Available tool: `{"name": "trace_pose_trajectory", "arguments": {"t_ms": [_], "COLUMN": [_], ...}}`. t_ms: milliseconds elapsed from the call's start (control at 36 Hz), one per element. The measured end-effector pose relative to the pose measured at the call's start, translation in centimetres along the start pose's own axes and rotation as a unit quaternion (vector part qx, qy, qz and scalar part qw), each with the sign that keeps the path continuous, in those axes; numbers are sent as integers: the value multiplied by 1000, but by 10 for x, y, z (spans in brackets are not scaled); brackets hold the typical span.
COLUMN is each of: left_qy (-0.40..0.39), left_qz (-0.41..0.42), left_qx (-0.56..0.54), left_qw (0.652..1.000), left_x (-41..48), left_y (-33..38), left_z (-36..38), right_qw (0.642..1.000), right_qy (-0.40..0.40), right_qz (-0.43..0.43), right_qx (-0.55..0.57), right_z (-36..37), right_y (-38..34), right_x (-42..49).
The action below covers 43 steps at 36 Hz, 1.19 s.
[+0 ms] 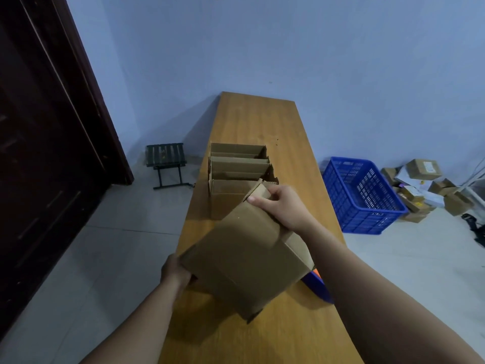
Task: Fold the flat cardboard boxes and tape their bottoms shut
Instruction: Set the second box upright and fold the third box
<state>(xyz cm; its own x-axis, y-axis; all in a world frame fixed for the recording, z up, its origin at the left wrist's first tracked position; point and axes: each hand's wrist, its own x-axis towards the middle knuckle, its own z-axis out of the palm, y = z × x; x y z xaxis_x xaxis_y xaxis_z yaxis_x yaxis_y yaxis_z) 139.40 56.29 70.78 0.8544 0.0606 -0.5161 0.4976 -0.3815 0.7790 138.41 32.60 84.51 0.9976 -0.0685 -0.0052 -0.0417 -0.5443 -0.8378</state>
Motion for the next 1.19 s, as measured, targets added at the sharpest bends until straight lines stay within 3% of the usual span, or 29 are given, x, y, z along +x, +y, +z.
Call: {"name": "trace_pose_trajectory", "arguments": {"t_ms": [111,222,278,444,556,639,750,861,944,1056,1194], "left_qy": [26,-46,-38,60,100,69,76,16,8,-9,-31], "left_qz": [14,-24,-33,-70,-66,-90,8,103,154,237,240], "left_qx": [71,52,36,-178,-204,-240,-180,-116,-81,-54,61], "left_qw": [997,997,998,980,972,964,981,988,985,970,968], "left_x": [2,12,17,19,22,26,22,11,5,-7,-8], "left_y": [-5,-7,-10,-2,2,3,19,60,85,101,110], "left_z": [-3,-1,-1,-4,-8,-15,-22,-17,-6,3,15], "right_qw": [997,988,984,971,961,943,913,906,886,867,876], "right_qy": [25,44,54,58,75,78,63,4,-71,-100,-166], "right_qz": [-12,-12,-22,-57,-88,-125,-178,-196,-202,-230,-173], "right_qx": [-79,-144,-171,-224,-250,-298,-361,-376,-411,-430,-418], "right_z": [8,12,13,17,18,19,22,34,46,60,67], "right_y": [4,7,8,7,0,-8,-17,-19,-14,-3,6], "right_x": [5,6,7,11,18,21,21,18,16,10,9]}}
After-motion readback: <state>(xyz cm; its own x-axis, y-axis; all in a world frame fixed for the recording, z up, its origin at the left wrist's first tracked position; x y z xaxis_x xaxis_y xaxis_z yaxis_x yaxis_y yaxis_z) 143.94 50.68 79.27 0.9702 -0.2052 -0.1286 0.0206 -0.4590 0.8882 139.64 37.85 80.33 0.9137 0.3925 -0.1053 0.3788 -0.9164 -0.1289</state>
